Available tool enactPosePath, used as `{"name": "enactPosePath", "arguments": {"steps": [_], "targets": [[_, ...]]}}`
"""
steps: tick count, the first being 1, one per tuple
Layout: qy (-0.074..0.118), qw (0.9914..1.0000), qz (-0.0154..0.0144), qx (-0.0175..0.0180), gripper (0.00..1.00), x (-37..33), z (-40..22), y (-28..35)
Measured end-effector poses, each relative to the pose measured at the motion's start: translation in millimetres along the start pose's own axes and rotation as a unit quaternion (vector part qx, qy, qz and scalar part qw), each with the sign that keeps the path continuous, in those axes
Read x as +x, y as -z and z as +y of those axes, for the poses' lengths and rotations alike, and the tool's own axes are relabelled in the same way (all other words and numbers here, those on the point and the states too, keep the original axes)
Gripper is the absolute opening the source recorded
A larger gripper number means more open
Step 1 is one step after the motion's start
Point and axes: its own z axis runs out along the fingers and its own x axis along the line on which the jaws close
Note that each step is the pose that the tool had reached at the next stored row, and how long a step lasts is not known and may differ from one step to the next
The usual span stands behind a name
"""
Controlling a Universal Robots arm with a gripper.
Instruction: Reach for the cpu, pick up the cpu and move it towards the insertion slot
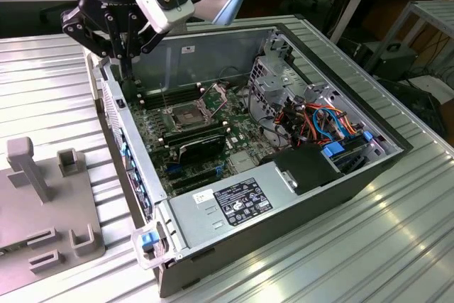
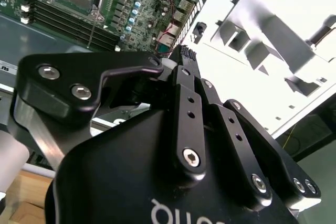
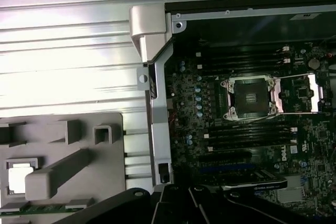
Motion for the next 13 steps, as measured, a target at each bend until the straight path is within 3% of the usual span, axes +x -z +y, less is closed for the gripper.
{"name": "enactPosePath", "arguments": {"steps": [5, 13], "targets": [[0.0, 1.0, 0.0, 0.0, 0.11, 7.4, -0.6, 0.1], [0.0, 1.0, 0.0, 0.0, 0.11, 28.1, -2.4, 0.4]]}}
